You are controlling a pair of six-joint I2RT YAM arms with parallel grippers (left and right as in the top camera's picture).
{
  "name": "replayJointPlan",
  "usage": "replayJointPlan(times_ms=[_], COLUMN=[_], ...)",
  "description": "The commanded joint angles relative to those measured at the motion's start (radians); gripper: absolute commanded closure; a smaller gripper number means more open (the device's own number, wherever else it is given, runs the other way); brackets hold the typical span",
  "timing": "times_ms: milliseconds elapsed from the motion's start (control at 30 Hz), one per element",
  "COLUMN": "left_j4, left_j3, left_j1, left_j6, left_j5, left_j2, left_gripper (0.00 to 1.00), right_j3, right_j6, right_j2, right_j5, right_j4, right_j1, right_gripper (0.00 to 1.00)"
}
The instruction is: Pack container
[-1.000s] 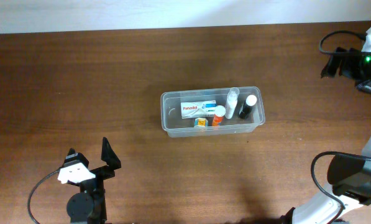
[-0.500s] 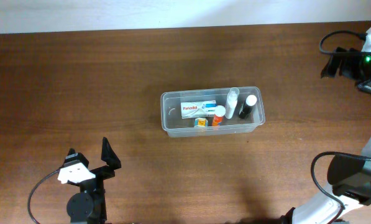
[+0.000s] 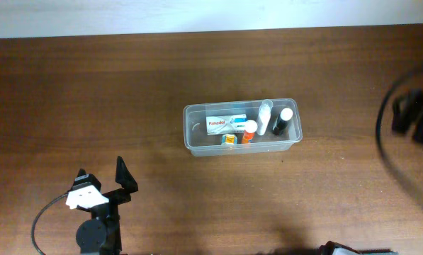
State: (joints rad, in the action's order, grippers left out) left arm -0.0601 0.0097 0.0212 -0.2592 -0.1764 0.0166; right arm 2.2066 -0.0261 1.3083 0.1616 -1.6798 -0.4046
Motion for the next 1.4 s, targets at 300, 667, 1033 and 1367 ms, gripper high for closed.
replayJointPlan(times_ms=[300, 667, 1033, 1367], left_j4=[-0.005, -0.005, -0.005, -0.005], left_j3=[0.0, 0.0, 0.0, 0.0], left_j1=[0.005, 0.005, 0.005, 0.005], left_j6=[-0.006, -0.006, -0.006, -0.006], left_j5=[-0.011, -0.011, -0.011, -0.011], left_j2=[-0.006, -0.006, -0.006, -0.006], left_gripper=[0.01, 0.01, 0.0, 0.01], right_j3=[-0.439, -1.18, -1.765, -2.008], right_j6=[-0.006, -0.008, -0.008, -0.005], right_j2=[-0.447, -0.861, -1.147, -1.234], right_j5=[-0.085, 0.243, 0.251, 0.183], right_j4=[0.084, 0.908, 1.386, 1.636], right_j1=[0.0, 0.177, 0.32, 0.327], right_gripper=[0.02, 0.02, 0.02, 0.02])
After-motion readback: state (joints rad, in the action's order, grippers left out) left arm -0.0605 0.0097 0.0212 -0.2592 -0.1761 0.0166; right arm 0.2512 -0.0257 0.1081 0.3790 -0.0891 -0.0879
